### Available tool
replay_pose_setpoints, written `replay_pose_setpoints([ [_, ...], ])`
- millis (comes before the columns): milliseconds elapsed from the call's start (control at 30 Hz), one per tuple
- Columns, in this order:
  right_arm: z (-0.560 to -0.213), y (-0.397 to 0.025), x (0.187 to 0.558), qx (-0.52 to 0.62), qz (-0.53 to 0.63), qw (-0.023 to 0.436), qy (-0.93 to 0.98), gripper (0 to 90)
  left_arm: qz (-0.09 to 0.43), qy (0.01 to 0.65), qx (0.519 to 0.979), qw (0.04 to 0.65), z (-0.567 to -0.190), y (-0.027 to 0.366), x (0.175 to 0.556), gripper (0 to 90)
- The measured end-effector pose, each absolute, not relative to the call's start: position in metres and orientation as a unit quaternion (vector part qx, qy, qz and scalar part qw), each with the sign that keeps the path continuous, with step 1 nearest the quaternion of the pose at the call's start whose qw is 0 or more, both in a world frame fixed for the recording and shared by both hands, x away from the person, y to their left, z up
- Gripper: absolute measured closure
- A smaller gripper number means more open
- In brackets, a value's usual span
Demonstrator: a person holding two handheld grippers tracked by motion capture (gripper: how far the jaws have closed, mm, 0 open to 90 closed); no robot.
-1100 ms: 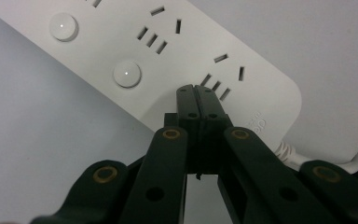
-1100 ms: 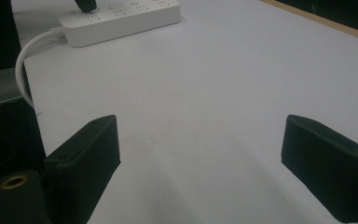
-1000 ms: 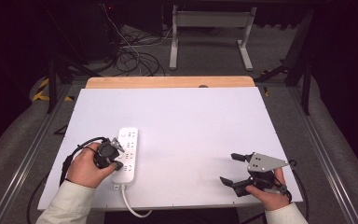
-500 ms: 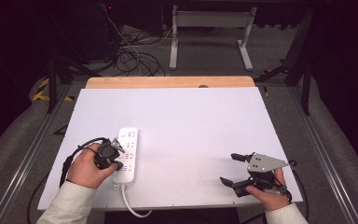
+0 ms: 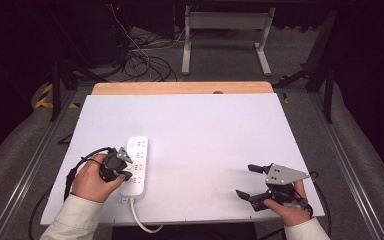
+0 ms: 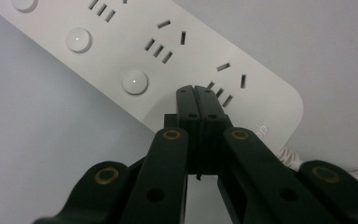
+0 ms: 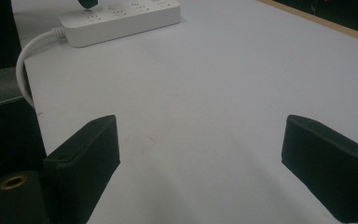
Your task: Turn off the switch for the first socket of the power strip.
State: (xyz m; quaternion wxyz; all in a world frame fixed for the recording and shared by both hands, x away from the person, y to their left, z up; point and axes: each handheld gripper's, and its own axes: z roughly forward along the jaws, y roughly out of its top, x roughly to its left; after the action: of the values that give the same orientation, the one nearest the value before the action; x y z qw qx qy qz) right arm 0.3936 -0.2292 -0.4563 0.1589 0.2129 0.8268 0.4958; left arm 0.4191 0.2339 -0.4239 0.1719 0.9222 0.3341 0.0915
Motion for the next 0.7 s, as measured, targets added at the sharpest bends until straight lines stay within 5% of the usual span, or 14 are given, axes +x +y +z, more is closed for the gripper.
replay_pose_setpoints([
  [700,-0.457,-0.229,0.394,0.215,0.494,0.159,0.827,11.7,0.105,0.32,0.917,0.216,-0.393,0.239,0.403,90.0],
])
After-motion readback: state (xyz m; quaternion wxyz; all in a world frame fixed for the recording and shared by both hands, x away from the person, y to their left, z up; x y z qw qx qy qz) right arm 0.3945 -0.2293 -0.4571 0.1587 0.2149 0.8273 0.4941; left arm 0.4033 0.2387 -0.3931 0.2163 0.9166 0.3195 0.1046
